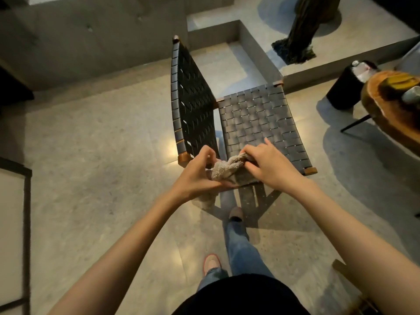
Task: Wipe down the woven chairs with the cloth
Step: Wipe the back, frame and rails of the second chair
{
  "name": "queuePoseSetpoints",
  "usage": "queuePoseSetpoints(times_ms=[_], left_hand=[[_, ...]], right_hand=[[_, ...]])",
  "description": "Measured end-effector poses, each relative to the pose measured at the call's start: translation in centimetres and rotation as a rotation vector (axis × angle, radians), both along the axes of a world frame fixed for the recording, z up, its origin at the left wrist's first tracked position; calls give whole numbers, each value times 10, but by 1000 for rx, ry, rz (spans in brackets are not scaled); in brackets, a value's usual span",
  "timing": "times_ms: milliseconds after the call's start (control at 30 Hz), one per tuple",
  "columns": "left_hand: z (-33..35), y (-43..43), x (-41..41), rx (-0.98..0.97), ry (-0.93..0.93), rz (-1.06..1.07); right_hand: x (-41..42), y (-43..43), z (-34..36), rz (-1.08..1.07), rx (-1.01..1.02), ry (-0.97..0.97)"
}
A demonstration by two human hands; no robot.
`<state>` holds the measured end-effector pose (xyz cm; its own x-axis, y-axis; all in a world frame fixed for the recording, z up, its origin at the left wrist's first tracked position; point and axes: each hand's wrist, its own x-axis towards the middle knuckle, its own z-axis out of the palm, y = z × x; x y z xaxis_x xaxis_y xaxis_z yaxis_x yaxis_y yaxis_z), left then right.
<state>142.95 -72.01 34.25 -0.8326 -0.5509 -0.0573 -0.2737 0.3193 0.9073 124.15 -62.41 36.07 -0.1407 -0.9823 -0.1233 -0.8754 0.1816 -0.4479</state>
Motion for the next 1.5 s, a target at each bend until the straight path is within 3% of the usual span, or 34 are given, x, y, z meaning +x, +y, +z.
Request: queuePoseSetpoints(times_ms=[67,200,300,367,467,700,833,933,1167,1300,1367,1433,1500], left_hand=[[-1,-14,-8,-4,-44,15],[-16,-52,-28,-234,-213,19],[-28,-75,-48,-258,-315,175],[-31,-87,-64,-107,-320,317],[-35,-105,-88,285,-280,460],[-35,-130,-111,861,-161,595],[-36,-147,-102,1124,-101,612],[-45,-160,-91,1028,-178,563],[-74,-180,-73,1115,-166,560],[-78,-199,-55,1095,-165,447],[-80,-205,-49,845,-222,447],[-88,-208,-44,424,-232,489],[-100,-206,-41,39,-256,495]], right_hand=[[-12,-12,-4,-48,28,-103],[-43,-41,-21,-141,3,-225],[-59,-70,-37,-183,13,-273],[-66,-86,-45,-242,-38,-327],[-72,-108,-52,-349,-40,-492],[-58,-143,-68,-369,196,-1103],[-47,-143,-89,-460,114,-1083],[-36,-148,-102,-635,-15,-1012],[14,-168,-126,-622,-61,-1140],[37,-175,-137,-663,-69,-1035],[39,-175,-142,-739,-115,-911],[39,-171,-147,-786,-167,-712],[46,-166,-153,-661,-124,-641]])
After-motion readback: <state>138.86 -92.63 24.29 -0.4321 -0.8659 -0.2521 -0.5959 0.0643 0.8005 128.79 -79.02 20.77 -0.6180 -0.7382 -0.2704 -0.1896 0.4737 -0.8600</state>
